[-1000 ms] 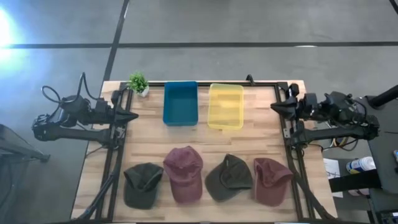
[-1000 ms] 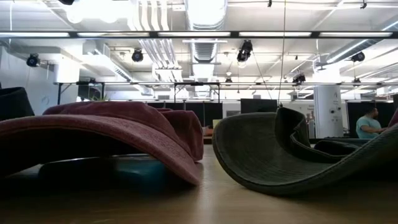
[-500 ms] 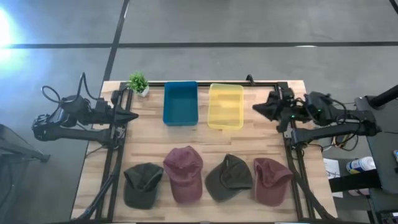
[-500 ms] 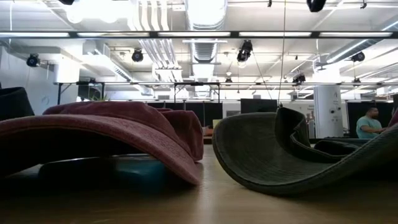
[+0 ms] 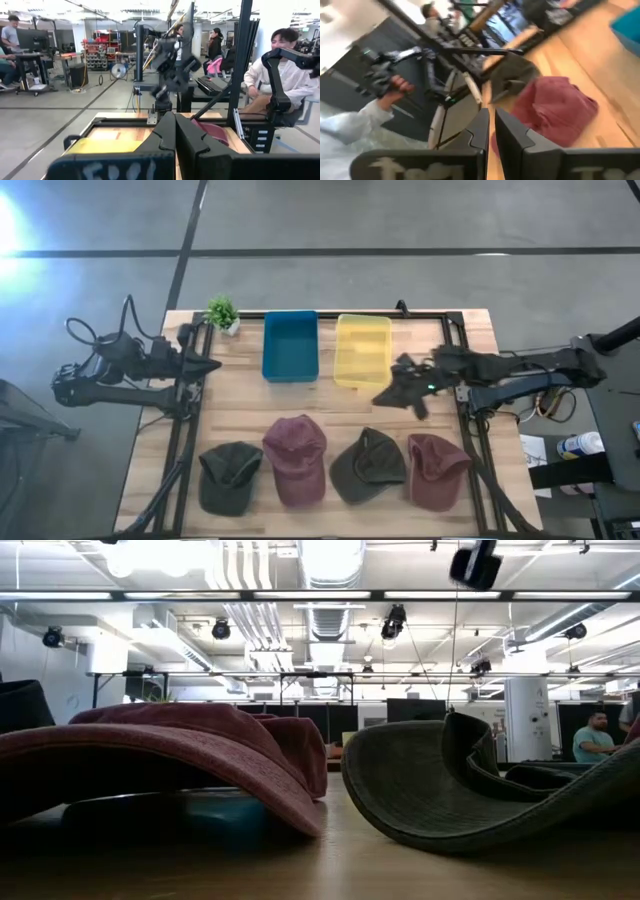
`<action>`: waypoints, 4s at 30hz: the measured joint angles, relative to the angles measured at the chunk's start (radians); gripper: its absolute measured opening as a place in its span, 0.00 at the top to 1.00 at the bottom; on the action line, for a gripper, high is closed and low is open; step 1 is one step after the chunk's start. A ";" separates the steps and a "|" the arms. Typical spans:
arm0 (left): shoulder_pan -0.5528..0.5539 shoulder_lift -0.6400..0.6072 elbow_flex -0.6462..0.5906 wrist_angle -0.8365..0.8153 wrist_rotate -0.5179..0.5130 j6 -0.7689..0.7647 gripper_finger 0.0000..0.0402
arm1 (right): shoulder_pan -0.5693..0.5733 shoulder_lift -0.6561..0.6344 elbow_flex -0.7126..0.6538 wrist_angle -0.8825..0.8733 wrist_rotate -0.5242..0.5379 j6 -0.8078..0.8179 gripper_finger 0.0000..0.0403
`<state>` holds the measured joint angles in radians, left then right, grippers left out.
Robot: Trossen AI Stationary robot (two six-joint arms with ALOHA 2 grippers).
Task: Pick & Place hat
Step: Put the right black cap into the yellow bin
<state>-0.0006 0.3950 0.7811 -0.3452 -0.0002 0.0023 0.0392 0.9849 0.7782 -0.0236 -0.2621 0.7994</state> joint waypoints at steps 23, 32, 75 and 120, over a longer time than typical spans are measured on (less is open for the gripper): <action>0.000 0.013 0.000 0.102 0.011 -0.469 1.00 | 0.029 0.733 0.469 -0.641 -0.102 -0.263 0.57; 0.000 0.016 0.000 0.039 0.095 -0.479 1.00 | 0.097 0.954 0.725 -0.919 -0.109 -0.616 0.57; 0.000 0.169 -0.019 -0.130 0.112 -0.711 1.00 | 0.172 1.089 0.987 -1.079 0.112 -0.865 0.97; 0.000 0.437 -0.019 0.272 0.009 -0.825 1.00 | -0.075 0.520 0.353 -0.376 0.853 -1.823 0.97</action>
<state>-0.0002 0.8321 0.7624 -0.0733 0.0092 -0.8228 -0.0355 1.5049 1.1308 -0.3996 0.5907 -1.0236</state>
